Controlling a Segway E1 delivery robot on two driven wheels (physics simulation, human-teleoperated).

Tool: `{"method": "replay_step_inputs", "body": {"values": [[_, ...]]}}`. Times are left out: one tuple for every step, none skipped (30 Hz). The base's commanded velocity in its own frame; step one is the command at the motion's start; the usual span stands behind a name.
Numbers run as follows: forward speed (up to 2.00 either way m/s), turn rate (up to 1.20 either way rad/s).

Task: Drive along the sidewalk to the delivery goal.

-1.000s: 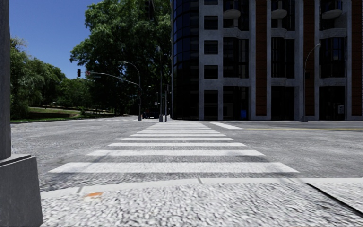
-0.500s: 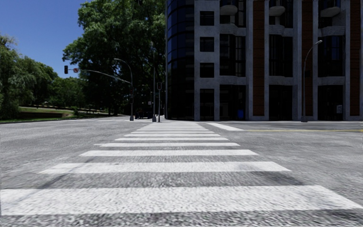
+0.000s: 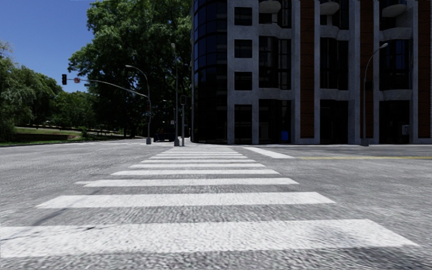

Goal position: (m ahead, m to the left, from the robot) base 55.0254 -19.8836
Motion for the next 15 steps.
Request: {"method": "replay_step_inputs", "body": {"values": [[1.99,0.00],[1.99,0.00],[1.99,0.00],[1.99,0.00],[1.99,0.00],[1.99,0.00],[1.99,0.00],[1.99,0.22],[1.99,0.22],[1.99,0.43],[1.99,0.51],[1.99,0.52],[1.99,0.39],[1.99,0.39],[1.99,0.00]]}}
